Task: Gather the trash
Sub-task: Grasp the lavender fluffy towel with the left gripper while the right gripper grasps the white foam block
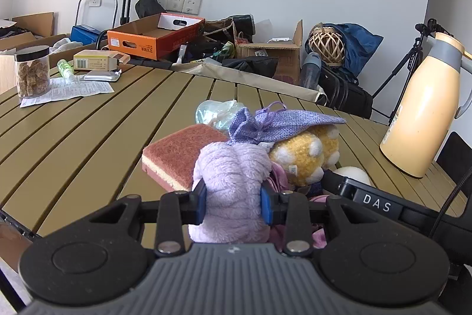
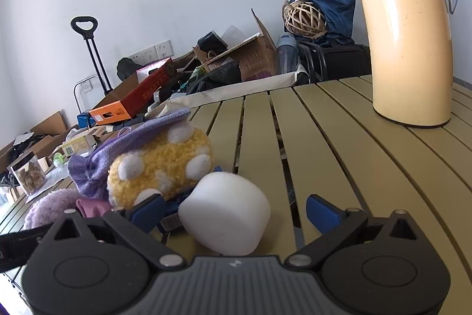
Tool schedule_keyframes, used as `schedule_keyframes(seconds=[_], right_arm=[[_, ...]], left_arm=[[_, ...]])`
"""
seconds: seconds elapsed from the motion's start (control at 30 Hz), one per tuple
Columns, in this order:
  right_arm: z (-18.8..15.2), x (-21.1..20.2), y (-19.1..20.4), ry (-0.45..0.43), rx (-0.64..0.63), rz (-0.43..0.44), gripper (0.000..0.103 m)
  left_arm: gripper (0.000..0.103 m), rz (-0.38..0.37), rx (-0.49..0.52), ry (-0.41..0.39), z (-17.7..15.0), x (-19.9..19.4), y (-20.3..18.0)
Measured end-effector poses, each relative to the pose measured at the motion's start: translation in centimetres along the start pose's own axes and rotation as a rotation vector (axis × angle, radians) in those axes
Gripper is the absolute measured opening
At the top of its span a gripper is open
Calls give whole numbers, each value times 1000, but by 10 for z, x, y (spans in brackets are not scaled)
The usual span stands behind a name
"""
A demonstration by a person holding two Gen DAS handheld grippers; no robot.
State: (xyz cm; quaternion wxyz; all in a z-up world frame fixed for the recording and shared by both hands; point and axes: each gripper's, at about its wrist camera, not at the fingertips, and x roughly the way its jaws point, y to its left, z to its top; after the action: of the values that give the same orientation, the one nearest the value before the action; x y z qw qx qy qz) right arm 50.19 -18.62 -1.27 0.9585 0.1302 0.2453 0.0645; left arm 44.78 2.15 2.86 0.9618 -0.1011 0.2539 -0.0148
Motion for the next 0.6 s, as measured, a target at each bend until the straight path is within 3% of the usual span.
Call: schedule_keyframes(seconds=[0.17,0.6], right_arm=[[-2,3,2,15,-2,7,61],[1,-21,-2,-63,4,14,58]], left_arm=[[36,-7,-6,3,1,-2,4],[36,-7,-24,-13,4,-9,9]])
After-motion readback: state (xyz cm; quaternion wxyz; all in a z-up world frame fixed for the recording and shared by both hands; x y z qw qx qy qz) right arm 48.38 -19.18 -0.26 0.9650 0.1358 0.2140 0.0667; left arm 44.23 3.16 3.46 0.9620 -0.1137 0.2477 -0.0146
